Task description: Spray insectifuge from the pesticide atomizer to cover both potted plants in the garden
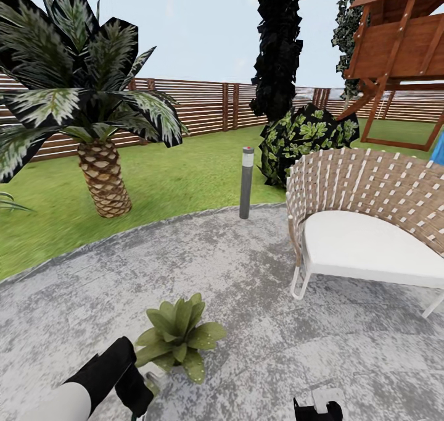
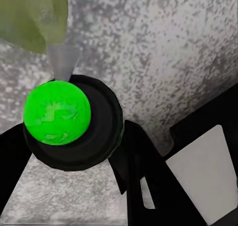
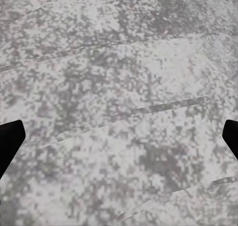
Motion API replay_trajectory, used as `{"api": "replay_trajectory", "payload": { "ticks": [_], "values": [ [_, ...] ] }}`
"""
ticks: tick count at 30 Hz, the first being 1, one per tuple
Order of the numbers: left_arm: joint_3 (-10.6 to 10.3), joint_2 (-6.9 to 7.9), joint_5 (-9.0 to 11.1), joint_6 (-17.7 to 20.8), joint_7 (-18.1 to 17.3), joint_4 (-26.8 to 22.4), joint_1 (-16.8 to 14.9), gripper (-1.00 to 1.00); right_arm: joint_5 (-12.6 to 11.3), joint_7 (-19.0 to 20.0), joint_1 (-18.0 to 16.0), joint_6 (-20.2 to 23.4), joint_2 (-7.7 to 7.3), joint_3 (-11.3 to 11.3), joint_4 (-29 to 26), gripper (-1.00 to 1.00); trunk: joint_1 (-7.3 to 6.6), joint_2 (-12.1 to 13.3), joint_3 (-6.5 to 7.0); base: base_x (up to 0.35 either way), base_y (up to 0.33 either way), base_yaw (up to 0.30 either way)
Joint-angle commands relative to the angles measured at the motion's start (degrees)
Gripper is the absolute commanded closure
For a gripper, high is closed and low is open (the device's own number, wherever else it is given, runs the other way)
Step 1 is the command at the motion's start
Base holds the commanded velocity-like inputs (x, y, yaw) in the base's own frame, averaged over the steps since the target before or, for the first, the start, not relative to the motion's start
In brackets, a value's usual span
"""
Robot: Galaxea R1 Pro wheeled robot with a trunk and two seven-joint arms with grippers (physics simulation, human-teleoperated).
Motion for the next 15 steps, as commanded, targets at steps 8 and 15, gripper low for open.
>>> {"api": "replay_trajectory", "payload": {
  "ticks": [8,15],
  "values": [
    [0.3,0.38,-0.7,0.0,-0.4,-1.1,-0.5,1.00,0.6,-0.2,0.0,-0.2,0.01,-0.5,0.1,-1.00,-0.01,0.0,-0.05,0.000,0.244,-0.147],
    [0.1,-0.52,-0.4,0.8,-1.5,-2.3,-4.1,1.00,0.6,-0.2,0.0,-0.2,0.01,-0.5,0.1,-1.00,-0.01,0.0,-0.05,0.000,0.051,-0.029]
  ]
}}
